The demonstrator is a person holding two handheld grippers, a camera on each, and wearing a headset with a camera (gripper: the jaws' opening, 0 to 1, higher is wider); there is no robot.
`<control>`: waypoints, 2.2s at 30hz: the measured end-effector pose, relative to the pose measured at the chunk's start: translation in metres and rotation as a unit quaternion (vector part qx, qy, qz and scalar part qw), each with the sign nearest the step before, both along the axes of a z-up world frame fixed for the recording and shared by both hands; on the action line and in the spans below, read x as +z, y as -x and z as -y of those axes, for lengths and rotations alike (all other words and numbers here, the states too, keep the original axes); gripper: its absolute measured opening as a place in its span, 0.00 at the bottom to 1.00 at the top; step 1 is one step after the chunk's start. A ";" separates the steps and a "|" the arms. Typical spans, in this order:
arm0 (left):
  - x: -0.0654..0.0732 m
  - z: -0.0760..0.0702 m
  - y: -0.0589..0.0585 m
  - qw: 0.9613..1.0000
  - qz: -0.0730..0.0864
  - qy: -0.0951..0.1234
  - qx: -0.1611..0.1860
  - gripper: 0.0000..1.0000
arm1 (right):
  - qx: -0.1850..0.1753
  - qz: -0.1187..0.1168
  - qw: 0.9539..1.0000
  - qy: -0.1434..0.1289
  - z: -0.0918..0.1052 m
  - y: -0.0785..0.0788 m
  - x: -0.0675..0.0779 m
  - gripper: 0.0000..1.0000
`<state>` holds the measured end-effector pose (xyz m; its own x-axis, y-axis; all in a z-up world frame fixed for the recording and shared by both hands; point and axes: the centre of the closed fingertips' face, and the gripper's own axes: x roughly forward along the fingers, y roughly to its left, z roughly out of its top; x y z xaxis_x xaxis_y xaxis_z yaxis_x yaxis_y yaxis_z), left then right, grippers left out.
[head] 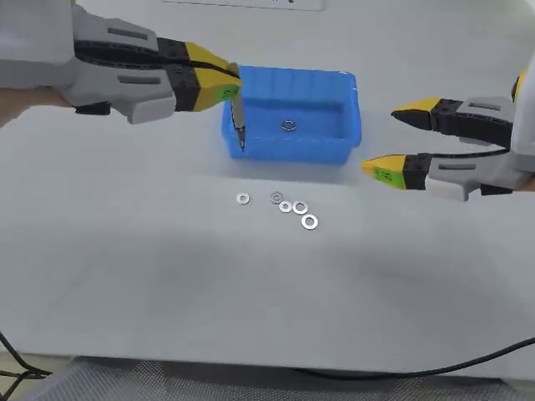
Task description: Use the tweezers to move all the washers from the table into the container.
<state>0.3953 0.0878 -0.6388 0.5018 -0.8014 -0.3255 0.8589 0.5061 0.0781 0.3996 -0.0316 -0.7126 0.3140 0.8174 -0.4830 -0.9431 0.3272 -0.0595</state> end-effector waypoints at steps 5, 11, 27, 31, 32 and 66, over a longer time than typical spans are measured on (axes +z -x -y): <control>-0.001 -0.002 0.016 1.000 0.003 0.001 -0.001 0.05 | 0.017 0.000 1.000 0.004 -0.007 0.015 0.000 0.56; -0.011 -0.001 0.039 1.000 0.001 -0.004 -0.007 0.05 | 0.029 -0.001 1.000 0.002 -0.013 0.029 -0.001 0.63; -0.043 0.015 0.065 0.999 -0.023 -0.010 -0.029 0.05 | 0.047 -0.032 0.998 0.026 -0.010 0.063 -0.030 0.76; -0.043 0.017 0.064 0.999 -0.021 -0.010 -0.028 0.05 | 0.045 -0.037 0.998 0.022 -0.012 0.063 -0.031 0.76; -0.043 0.017 0.063 0.999 -0.019 -0.011 -0.028 0.05 | 0.045 -0.038 0.998 0.022 -0.012 0.063 -0.032 0.77; -0.061 0.015 0.046 0.999 -0.022 -0.016 -0.022 0.05 | 0.047 -0.070 0.996 0.024 -0.013 0.065 -0.043 0.74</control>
<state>0.3490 0.0723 -0.7000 0.4513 -0.8109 -0.3725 0.8832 0.4657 0.0560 0.3350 -0.0185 -0.7553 0.1639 0.8146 -0.5564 -0.9695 0.2373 0.0618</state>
